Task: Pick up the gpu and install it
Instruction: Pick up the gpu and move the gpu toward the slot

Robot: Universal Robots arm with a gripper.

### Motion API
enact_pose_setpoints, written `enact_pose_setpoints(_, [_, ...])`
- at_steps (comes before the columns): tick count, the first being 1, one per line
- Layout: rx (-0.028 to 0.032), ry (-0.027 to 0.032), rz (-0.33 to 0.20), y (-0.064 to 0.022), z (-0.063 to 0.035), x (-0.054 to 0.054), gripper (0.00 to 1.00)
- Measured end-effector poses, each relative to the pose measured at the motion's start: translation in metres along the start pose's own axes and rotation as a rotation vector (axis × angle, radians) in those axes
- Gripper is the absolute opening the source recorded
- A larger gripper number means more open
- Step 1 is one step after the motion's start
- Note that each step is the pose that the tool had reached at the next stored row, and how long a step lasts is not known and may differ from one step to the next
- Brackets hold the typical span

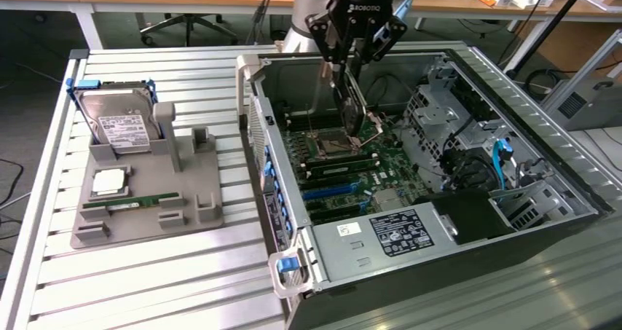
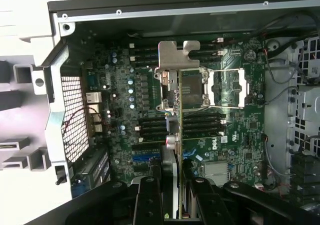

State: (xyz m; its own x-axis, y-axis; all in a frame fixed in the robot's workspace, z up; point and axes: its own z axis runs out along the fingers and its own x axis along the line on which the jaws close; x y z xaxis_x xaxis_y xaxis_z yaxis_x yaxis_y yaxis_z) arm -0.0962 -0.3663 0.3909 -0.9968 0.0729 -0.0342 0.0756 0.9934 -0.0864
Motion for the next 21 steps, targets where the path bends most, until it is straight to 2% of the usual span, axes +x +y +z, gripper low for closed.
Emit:
enact_pose_setpoints(17, [0.0040,-0.0003,0.000,0.0008,0.0029,-0.008,0.27])
enact_pose_setpoints(21, [0.0076,-0.0006,0.000,0.0016,0.0050,-0.015,0.27])
